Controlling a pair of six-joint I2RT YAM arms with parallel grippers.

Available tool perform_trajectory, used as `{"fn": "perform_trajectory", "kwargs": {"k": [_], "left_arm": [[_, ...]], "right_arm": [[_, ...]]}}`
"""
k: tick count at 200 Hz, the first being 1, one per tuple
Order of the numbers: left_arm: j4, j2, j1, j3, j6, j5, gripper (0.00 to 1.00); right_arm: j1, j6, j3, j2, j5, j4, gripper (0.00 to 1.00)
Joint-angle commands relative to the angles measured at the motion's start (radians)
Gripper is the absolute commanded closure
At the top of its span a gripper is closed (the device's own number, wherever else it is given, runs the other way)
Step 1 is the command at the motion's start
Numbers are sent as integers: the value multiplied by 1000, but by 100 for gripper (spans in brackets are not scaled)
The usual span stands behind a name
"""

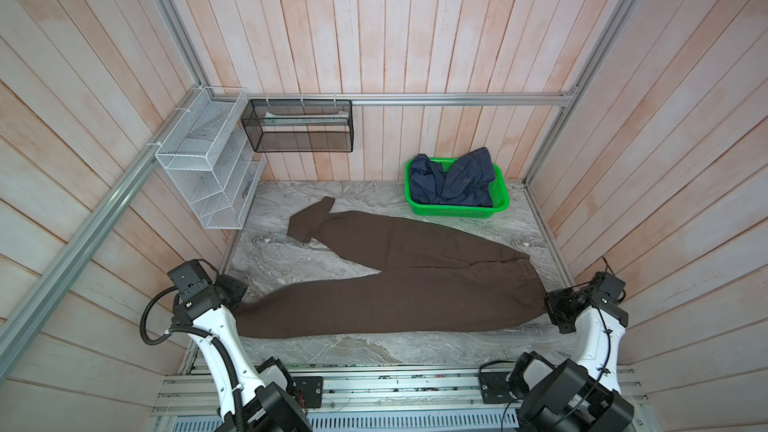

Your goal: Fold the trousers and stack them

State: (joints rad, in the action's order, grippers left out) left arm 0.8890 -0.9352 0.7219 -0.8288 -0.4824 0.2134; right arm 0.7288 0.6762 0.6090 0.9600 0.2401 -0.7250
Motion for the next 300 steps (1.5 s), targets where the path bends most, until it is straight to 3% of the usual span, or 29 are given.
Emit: {"fn": "perform_trajectory", "kwargs": {"k": [1, 67, 77, 93, 123, 142, 161, 190, 220, 300], "left_arm": [[-31, -1, 7, -30, 4, 33, 44], [-76, -30, 7, -25, -2, 64, 34], [-85, -35, 7, -20, -6, 69, 34], [-105, -41, 5, -6, -12, 91, 34], [-116, -55, 4, 5, -9, 120, 35], [-106, -54, 1, -7, 1, 121, 35], [-95, -52, 0, -21, 9, 126, 35], [-82, -48, -2, -32, 19, 127, 34], [-81, -50, -2, -33, 24, 132, 35], [-94, -71, -37, -43, 28, 145, 35]], "right_arm": [[-4, -5, 60, -9, 6, -48, 62], [-191, 137, 238, -93, -21, -97, 53], [-306, 195, 247, -101, -38, -69, 53], [-587, 305, 218, -76, -77, 29, 59], [-1087, 365, 259, 199, -166, 176, 63], [-1276, 338, 343, 399, -178, 234, 65], [-1374, 322, 399, 570, -133, 291, 67], [-1407, 300, 421, 746, -67, 353, 70], [-1381, 268, 405, 824, -88, 355, 71], [-1074, 200, 206, 786, -133, 394, 73]]}}
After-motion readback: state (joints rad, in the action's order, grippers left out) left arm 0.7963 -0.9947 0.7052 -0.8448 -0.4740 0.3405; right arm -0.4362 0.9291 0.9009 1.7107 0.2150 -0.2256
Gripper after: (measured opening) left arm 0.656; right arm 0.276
